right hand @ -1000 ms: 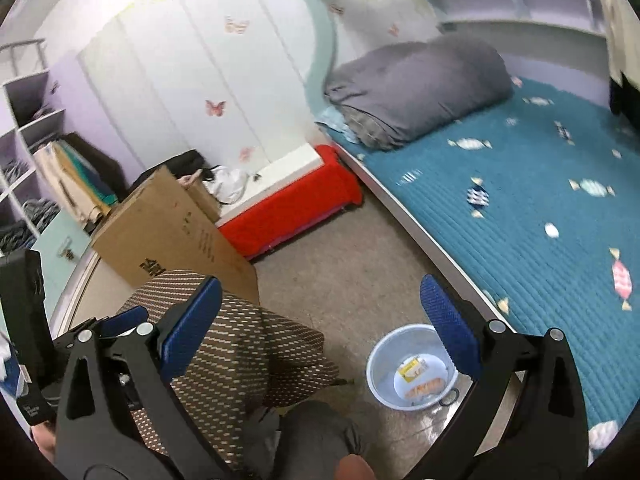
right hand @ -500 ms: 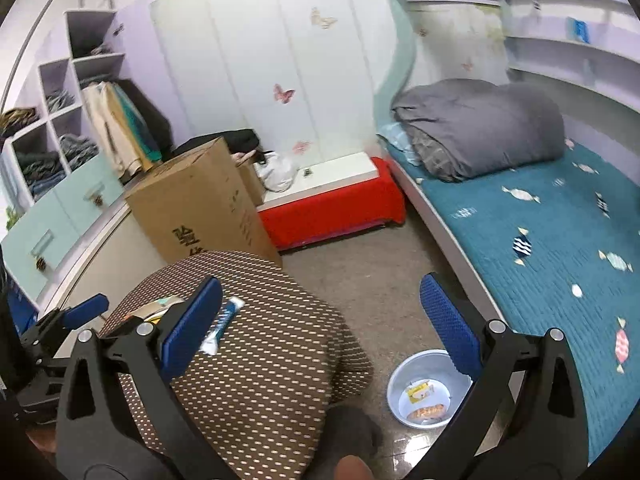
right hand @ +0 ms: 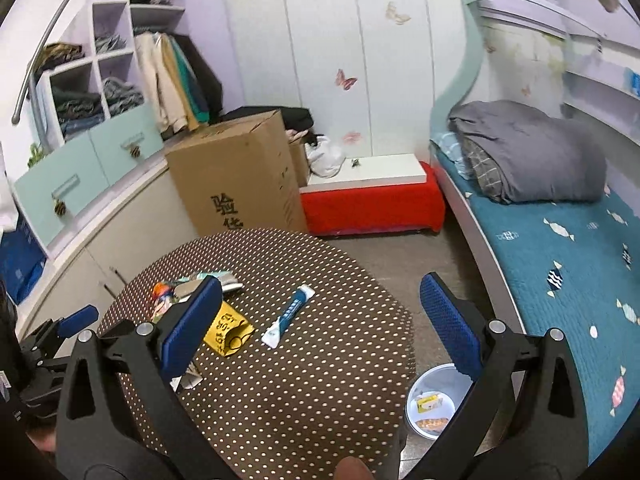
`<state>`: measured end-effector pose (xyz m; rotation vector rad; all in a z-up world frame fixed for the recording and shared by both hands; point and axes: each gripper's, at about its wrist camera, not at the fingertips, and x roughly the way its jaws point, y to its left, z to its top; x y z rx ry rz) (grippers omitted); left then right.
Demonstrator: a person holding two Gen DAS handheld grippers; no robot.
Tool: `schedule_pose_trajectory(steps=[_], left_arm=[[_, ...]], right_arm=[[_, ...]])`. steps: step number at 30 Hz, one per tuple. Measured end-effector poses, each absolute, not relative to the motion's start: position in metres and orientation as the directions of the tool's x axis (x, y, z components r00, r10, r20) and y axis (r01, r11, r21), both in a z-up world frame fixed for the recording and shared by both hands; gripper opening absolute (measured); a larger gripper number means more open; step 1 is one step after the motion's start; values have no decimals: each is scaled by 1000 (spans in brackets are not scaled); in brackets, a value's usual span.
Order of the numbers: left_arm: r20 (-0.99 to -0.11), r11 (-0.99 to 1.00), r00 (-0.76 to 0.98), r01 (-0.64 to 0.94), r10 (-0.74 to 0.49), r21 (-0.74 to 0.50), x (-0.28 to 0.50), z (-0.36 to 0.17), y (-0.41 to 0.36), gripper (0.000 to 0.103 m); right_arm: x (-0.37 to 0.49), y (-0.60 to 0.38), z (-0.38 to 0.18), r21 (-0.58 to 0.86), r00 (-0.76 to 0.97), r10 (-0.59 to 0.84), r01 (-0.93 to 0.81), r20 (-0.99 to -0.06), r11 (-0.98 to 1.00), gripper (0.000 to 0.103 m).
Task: Collect trash
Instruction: 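Carry the orange-printed bag with the left gripper and drop it in the wastebasket, then grasp the receipt with the left gripper while the right grasps the blue toothpaste tube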
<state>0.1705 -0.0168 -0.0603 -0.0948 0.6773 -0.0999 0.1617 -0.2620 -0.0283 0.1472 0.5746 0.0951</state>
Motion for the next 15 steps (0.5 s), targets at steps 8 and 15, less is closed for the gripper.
schedule_pose_trajectory(steps=[8,15], left_arm=[[-712,994,702,-77,-2,-79,187,-116,1,90],[-768,989,638,-145,64,-38,212,-156,4,90]], right_arm=[[179,-247,-57,158,791,138,-53,-596,986,97],[205,-246,-98,151,729,123,-28,-673,988,97]])
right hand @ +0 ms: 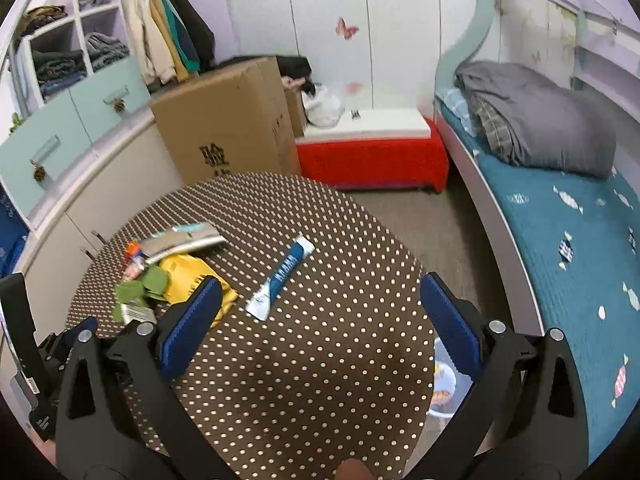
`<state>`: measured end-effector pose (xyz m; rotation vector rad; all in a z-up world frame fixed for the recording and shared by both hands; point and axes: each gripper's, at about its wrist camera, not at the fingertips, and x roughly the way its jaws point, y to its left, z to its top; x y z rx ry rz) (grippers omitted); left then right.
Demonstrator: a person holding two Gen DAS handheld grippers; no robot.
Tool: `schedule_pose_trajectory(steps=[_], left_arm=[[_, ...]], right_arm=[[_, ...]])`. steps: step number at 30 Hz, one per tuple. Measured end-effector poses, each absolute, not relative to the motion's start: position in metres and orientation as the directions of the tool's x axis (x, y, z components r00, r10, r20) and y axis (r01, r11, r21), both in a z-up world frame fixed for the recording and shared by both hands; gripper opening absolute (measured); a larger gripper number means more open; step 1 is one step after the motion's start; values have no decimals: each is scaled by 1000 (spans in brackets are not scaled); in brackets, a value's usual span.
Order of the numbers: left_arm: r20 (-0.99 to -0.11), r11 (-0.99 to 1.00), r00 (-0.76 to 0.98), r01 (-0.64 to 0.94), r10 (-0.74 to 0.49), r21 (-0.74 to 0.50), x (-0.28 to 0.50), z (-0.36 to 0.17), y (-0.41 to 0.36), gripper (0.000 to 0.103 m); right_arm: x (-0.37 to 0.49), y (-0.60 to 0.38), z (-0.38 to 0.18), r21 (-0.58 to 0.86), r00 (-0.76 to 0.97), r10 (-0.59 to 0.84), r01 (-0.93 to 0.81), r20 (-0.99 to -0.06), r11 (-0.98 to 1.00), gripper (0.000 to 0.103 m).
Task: Collect trash
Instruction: 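Grasp the receipt with the left gripper while the right grasps the blue toothpaste tube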
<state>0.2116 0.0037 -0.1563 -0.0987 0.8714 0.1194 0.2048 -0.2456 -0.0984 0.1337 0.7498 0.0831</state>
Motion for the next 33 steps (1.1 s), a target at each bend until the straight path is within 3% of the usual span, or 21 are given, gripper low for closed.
schedule_pose_trajectory(steps=[4,8,12,15,18,22,33], left_arm=[[-781,990,624,-124,25,-67,218,-169,8,87],[-786,997,618,-48,-19,-62,220,-170,4,59],[-775,998,630,-7,-38,-55,214,-169,7,43],[-765,997,640,21,-66,-69,206,-165,13,35],[-772,997,631,37,-80,-74,204,-166,20,37],[-796,997,601,10,-66,-75,208,-177,28,44],[-776,987,609,98,-163,-130,195,-175,23,39]], right_arm=[[226,-247,-126,156,693,107,8,-713,988,97],[249,-243,-150,162,666,96,38,-740,986,97],[275,-223,-169,147,646,102,16,-756,989,95],[291,-203,-180,120,621,103,-14,-777,993,75],[302,-190,-190,82,595,83,-29,-799,996,55],[295,-186,-191,17,613,42,-45,-789,999,16],[254,-230,-176,125,636,139,-67,-759,990,12]])
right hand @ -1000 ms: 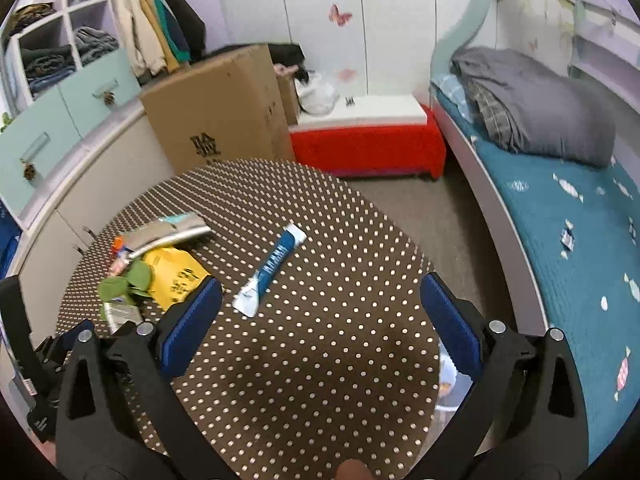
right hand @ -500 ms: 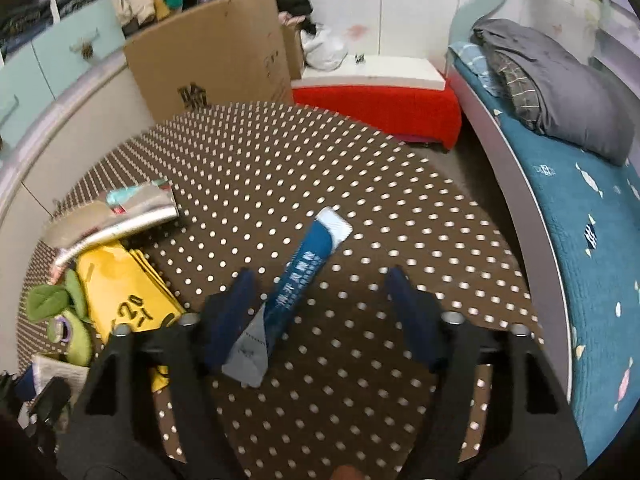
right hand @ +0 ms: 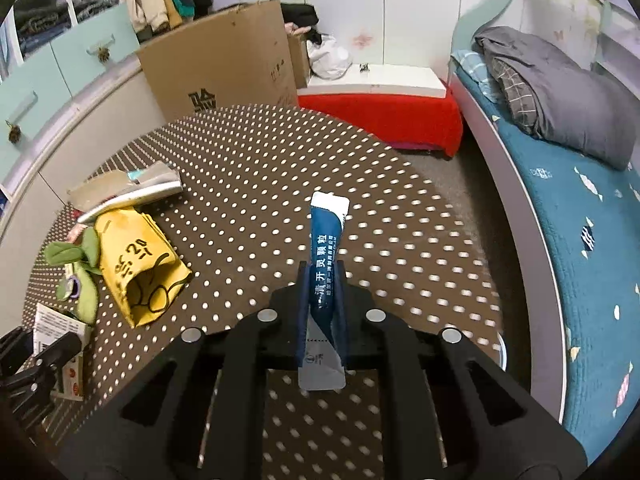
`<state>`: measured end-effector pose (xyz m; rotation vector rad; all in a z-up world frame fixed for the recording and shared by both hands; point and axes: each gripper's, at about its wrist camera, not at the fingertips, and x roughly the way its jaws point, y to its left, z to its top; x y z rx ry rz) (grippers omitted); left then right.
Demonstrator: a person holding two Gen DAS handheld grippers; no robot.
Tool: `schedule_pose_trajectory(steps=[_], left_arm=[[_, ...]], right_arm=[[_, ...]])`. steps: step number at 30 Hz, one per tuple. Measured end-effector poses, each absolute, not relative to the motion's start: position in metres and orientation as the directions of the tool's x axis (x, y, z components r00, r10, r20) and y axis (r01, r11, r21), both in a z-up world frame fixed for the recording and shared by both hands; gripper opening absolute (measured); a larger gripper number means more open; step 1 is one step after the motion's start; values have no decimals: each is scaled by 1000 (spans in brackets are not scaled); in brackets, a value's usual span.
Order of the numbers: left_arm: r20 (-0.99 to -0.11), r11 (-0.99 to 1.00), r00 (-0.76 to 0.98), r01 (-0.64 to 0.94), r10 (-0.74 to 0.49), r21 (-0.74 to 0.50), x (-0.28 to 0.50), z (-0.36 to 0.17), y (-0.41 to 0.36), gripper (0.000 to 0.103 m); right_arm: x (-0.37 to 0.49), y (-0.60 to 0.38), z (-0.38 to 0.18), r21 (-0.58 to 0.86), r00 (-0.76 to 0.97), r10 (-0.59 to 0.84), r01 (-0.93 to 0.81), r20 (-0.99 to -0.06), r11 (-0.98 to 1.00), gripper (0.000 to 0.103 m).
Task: Collect trash
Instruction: 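Grasp the receipt with the left gripper while the right grasps the blue toothpaste tube, then carry the receipt and toothpaste tube to the wastebasket and release both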
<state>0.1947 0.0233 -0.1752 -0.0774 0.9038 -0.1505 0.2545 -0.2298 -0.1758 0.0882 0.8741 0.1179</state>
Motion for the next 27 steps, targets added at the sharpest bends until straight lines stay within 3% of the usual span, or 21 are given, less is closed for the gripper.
schedule_pose_trajectory(steps=[16,27], left_arm=[[-639,958,715,236,-283,-161,192,-87,-15,39],[-553,914,732,372,-397,-164,204,-41,-81,39]], right_arm=[[205,-292,-69,236,783,250,-135,-569,962,12],[168,-366,-28,261,866,161,-36,-473,965,12]])
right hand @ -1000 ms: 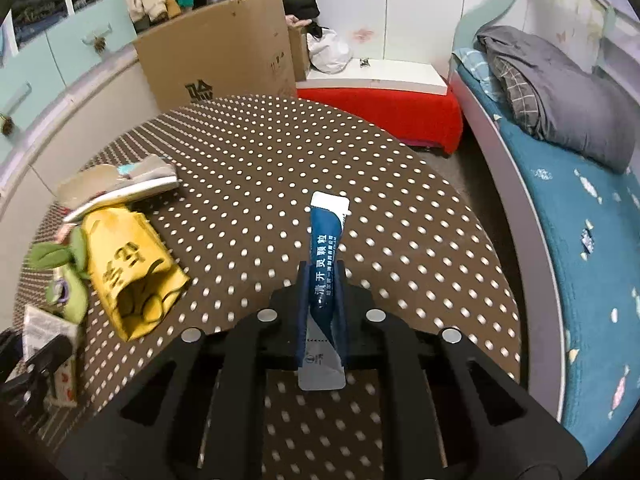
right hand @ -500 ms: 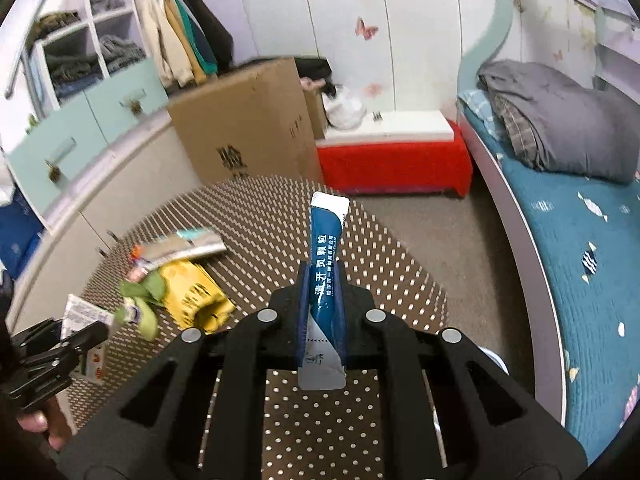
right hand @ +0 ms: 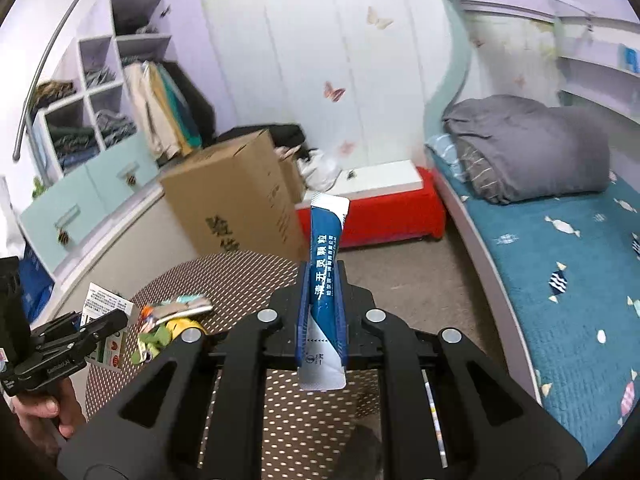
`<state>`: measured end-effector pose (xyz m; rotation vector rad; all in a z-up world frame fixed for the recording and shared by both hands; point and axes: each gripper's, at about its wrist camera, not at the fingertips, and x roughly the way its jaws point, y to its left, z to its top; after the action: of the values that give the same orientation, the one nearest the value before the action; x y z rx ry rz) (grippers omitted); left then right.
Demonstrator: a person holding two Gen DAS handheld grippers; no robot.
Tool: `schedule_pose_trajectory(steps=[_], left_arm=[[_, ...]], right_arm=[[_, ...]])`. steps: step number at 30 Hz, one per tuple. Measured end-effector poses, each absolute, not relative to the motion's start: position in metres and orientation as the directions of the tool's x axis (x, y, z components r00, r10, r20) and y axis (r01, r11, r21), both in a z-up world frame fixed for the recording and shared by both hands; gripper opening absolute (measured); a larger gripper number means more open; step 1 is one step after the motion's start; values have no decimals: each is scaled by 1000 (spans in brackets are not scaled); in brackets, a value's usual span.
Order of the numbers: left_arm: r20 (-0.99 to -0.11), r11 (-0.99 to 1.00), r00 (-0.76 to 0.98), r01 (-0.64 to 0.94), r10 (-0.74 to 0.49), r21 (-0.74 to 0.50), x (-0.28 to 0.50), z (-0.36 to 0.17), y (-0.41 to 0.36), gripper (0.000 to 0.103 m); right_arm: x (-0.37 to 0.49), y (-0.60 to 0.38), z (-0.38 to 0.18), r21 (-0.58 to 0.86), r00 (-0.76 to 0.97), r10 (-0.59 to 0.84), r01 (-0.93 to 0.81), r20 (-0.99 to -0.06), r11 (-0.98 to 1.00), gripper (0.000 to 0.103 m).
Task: Collect trash
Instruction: 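Carry the receipt and toothpaste tube to the wastebasket and release both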
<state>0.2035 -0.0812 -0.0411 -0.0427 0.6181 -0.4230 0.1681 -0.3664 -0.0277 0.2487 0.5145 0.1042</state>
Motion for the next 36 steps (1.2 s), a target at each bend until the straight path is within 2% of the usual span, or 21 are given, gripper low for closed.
schedule_pose_trajectory(steps=[5,10,16,24,26,27,28,30,36], left_arm=[[-538,890,717,424,-443,-168,206,-32,-112,39],[-544,864,685,473,-484,-173,211,-34,-148,39],[-589,835,624,523,-513,-174,222,-50,-197,39],[-658,803,548,577,-516,-149,239,-82,-257,39],[-684,794,519,590,-513,-147,244,-94,-274,39],[-694,791,508,595,-510,-146,246,-99,-282,39],[-703,787,498,599,-507,-144,248,-104,-288,39],[-727,780,472,610,-500,-140,253,-117,-305,39],[-781,748,396,650,-482,-132,262,-152,-347,40]], right_arm=[[156,-409,-28,288,880,95,49,-465,956,12],[156,-451,-60,324,850,53,141,-524,936,12],[176,-491,-144,390,748,72,259,-660,884,12],[199,-524,-248,458,634,145,363,-760,812,15],[204,-533,-269,465,604,158,394,-781,792,30],[205,-539,-281,481,595,169,416,-786,771,57],[205,-543,-285,486,594,168,428,-787,762,64],[200,-551,-291,495,599,165,442,-784,748,64],[176,-572,-276,510,638,132,456,-759,729,73]])
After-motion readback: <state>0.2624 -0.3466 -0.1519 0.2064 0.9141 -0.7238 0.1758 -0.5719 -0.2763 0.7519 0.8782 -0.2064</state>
